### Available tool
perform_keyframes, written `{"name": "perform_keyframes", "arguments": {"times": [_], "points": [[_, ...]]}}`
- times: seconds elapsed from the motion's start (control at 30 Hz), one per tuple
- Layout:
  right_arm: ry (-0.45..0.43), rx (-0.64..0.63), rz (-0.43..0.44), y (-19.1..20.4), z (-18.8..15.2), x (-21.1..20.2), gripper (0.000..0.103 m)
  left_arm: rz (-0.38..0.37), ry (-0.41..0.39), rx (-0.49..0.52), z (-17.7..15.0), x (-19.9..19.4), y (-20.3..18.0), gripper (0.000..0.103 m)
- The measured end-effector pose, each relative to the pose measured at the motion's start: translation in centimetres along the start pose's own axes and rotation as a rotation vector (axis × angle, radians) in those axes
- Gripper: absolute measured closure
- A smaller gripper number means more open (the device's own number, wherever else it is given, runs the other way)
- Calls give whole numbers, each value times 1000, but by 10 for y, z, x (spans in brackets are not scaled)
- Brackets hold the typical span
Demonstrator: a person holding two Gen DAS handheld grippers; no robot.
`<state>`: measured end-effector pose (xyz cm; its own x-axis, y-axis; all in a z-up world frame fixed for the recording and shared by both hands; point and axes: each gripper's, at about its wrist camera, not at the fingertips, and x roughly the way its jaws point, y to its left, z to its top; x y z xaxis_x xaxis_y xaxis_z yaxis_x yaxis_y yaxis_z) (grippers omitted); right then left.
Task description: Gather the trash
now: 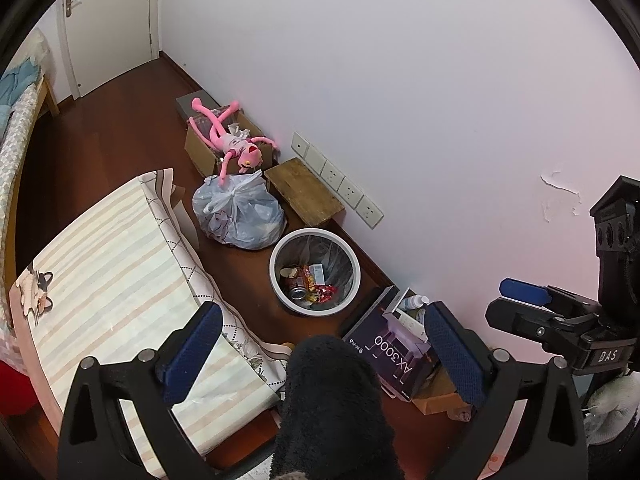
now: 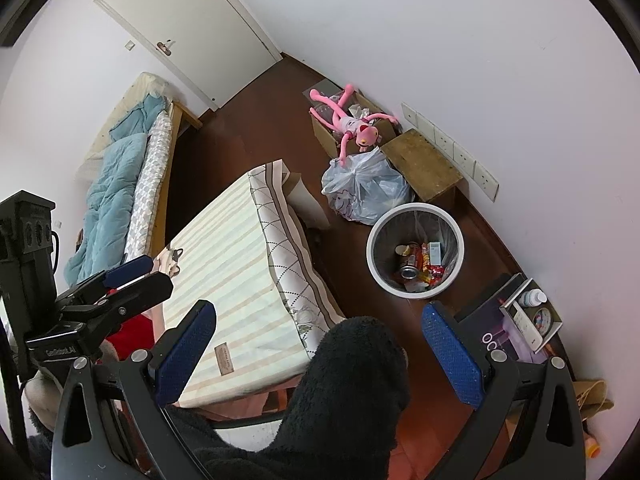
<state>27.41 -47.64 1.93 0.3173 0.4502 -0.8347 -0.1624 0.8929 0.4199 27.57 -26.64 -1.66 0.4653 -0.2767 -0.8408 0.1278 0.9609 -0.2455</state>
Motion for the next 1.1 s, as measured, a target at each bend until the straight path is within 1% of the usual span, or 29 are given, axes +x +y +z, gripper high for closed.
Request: {"name": "perform_keyframes", "arguments": {"times": [0.5, 1.1], "points": [[3, -3, 0, -2, -1, -2, 0, 6, 7, 3, -1, 1, -6, 0], [23, -12, 5, -4, -4, -5, 0, 4, 23, 5, -3, 4, -4, 0]]}}
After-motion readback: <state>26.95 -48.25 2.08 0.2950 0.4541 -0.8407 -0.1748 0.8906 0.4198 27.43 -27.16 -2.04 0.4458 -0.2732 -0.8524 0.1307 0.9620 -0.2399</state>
